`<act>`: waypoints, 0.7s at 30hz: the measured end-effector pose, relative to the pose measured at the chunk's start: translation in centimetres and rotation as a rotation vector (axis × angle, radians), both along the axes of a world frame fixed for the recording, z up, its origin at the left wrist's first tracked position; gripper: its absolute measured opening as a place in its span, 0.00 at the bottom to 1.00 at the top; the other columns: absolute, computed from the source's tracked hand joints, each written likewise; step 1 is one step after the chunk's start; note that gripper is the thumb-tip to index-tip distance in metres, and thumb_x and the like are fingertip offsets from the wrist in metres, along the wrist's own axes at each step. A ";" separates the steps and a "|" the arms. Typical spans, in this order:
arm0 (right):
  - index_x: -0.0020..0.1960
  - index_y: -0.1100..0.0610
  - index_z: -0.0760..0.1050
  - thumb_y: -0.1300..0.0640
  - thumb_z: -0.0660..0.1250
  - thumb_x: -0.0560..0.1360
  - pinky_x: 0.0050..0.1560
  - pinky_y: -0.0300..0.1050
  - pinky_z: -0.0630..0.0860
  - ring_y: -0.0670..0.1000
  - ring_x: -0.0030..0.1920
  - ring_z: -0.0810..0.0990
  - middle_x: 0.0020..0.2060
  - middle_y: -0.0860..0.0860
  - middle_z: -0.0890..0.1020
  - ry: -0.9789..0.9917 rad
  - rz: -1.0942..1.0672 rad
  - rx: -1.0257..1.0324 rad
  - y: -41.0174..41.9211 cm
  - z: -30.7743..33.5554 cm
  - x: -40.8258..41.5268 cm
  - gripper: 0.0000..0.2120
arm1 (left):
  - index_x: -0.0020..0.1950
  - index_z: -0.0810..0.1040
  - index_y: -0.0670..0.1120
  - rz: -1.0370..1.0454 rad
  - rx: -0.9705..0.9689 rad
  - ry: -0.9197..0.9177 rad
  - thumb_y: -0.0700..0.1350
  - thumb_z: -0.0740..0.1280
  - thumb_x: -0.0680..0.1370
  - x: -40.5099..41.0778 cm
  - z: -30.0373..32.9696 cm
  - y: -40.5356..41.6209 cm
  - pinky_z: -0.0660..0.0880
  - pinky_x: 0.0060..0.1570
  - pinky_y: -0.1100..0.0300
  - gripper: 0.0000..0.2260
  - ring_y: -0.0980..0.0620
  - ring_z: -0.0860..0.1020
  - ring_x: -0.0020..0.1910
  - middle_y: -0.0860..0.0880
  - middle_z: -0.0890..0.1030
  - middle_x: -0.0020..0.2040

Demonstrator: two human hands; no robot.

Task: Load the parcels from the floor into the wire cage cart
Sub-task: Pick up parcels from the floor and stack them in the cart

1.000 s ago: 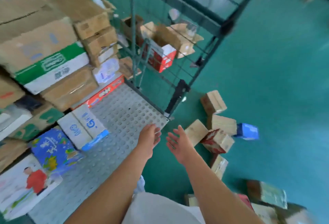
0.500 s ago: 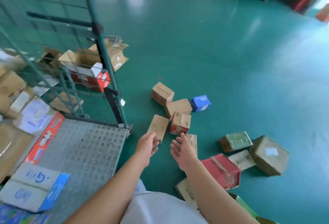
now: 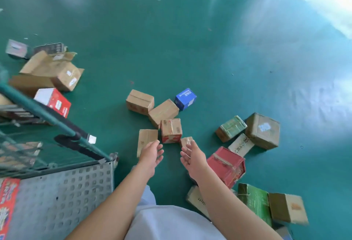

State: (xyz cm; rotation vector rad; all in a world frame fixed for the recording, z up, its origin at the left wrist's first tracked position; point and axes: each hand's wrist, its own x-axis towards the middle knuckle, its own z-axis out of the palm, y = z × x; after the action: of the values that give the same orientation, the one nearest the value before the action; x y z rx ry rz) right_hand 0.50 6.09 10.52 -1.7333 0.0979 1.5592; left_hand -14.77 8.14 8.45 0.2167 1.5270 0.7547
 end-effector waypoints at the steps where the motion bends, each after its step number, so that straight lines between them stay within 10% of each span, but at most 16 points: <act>1: 0.56 0.57 0.79 0.44 0.65 0.82 0.45 0.43 0.80 0.49 0.44 0.82 0.48 0.52 0.84 0.001 -0.012 -0.008 1.3 0.1 -0.5 0.16 | 0.60 0.80 0.48 -0.010 -0.003 -0.003 0.48 0.65 0.84 -0.4 0.0 1.7 0.79 0.54 0.54 0.08 0.51 0.82 0.51 0.48 0.84 0.54; 21: 0.59 0.55 0.77 0.45 0.62 0.84 0.56 0.47 0.79 0.51 0.55 0.82 0.56 0.52 0.82 -0.032 -0.454 -0.152 9.5 -3.7 1.6 0.15 | 0.59 0.79 0.48 -0.554 -0.152 -0.025 0.48 0.64 0.85 6.4 -5.4 17.1 0.78 0.53 0.54 0.07 0.49 0.82 0.56 0.48 0.83 0.56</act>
State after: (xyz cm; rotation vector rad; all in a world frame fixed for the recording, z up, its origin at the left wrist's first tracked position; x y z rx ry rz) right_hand 2.06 15.58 6.78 -1.7012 0.5665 1.2128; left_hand -8.39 25.25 3.01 0.4891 1.3992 0.2001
